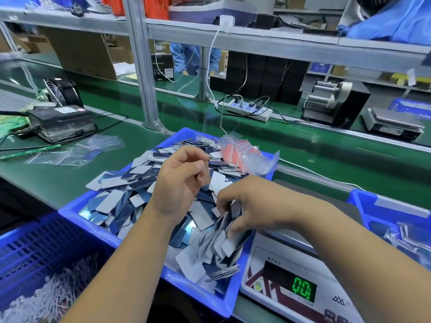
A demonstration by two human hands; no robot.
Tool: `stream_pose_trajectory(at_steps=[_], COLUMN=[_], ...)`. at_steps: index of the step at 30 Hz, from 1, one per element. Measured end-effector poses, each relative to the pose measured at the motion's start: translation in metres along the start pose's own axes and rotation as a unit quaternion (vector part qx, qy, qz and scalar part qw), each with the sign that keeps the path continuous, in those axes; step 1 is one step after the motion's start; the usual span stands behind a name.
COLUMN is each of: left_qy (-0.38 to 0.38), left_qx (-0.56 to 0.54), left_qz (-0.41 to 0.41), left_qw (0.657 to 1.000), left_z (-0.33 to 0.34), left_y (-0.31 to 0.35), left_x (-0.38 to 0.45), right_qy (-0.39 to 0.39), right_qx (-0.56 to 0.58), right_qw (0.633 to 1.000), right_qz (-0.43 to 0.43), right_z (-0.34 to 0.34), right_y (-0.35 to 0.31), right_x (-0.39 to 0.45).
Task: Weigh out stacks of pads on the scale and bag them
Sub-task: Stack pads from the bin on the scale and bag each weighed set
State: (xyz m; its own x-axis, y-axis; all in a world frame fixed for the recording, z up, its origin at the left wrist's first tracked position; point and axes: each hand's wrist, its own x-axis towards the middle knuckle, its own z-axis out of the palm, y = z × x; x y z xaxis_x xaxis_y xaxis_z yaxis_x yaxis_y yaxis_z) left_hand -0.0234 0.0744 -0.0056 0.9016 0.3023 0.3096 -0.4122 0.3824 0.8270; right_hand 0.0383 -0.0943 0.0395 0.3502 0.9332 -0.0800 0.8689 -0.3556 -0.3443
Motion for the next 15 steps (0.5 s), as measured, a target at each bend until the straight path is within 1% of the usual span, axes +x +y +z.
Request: stream_pose_trajectory(at_steps=[4,6,7,9,10,11,12,15], left_qy=[-0.007,-0.012,-0.013,-0.011,-0.009,-0.006,-0.002,0.006], left_qx=[-0.025,-0.029,-0.026,-0.01,0.001,0.014,0.031,0.074], left_qz=[0.007,0.009,0.011,0.01,0.009,0.01,0.014,0.024], left_qw=[1.0,0.999,1.0,1.0,1.0,1.0,0.999,0.997], left_z=[-0.002,-0.003,-0.004,-0.004,-0.004,-0.004,-0.004,-0.003], left_y=[0.0,0.0,-0.001,-0.001,-0.002,-0.002,-0.002,-0.002], left_x=[0.001,0.001,0.001,0.001,0.001,0.0,0.0,0.0], right_qy=[0.024,0.052,0.073,0.122,0.144,0.159,0.166,0.16], right_qx=[0.106,0.165,0.206,0.298,0.326,0.331,0.318,0.222], right_qw=[0.994,0.984,0.975,0.944,0.93,0.925,0.928,0.956], right_qz=[0.017,0.032,0.044,0.072,0.087,0.099,0.105,0.108], right_z=[-0.003,-0.006,-0.007,-0.008,-0.007,-0.006,-0.004,0.001], right_y=[0.007,0.014,0.018,0.025,0.028,0.029,0.029,0.027], right_x=[0.002,0.002,0.002,0.004,0.006,0.008,0.01,0.016])
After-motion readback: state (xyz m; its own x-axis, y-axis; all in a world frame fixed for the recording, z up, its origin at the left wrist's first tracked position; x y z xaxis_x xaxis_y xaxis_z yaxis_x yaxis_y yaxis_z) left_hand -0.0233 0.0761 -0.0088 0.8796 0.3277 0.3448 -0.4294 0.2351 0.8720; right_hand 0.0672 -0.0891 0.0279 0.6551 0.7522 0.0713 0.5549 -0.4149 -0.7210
